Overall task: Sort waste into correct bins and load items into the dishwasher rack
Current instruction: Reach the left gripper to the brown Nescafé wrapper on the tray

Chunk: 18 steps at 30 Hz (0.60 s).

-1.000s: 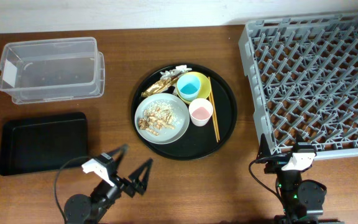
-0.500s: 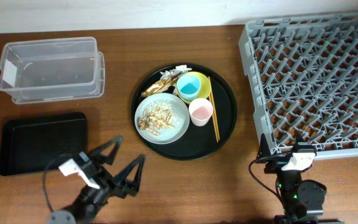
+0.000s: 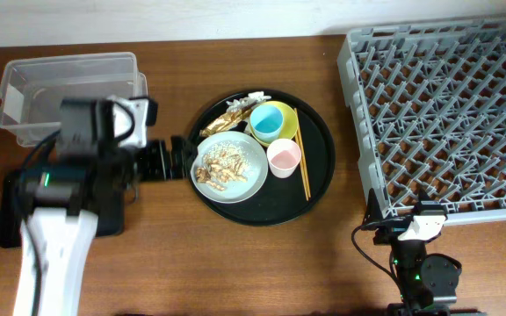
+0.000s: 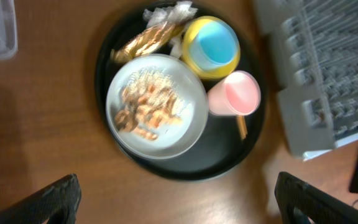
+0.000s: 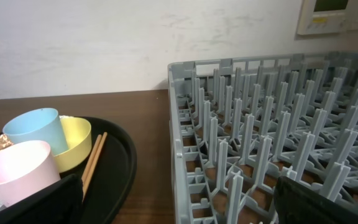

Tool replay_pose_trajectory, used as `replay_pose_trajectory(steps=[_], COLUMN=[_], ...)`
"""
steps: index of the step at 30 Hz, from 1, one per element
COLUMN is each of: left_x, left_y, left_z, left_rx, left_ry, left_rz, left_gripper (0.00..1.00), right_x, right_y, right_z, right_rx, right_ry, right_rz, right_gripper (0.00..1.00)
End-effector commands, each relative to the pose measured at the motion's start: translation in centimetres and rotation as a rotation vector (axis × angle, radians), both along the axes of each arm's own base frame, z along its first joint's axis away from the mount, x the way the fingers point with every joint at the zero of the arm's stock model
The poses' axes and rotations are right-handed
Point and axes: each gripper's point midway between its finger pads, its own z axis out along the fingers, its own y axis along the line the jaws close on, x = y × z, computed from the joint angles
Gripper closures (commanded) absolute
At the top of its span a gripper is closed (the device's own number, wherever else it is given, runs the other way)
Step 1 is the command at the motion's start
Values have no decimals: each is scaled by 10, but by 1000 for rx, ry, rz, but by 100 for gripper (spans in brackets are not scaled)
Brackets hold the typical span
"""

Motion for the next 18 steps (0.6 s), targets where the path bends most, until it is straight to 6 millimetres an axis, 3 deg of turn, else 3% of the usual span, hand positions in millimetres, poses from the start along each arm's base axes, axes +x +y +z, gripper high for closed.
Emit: replay_pose_trajectory(steps=[1, 4, 9, 14, 18], left_x=[16, 28, 54, 67, 86], left_y=[-4, -5, 8, -26, -25], left_z=[-28, -39, -34, -36, -28], left_rx=[18, 22, 205, 311, 495], left_ry=[107, 121, 1, -95, -155], left_rz=[-51, -52, 4, -116, -107], left_gripper=[1, 1, 1, 1, 1], right_x=[0, 0, 0, 0, 0], right_y=[0, 0, 0, 0, 0], right_z=[-3, -3, -3, -3, -3], right_rx=[-7, -7, -7, -7, -7], right_ry=[3, 3, 3, 3, 3], right_rz=[-2, -2, -2, -2, -2], right_gripper=[2, 2, 2, 2, 2])
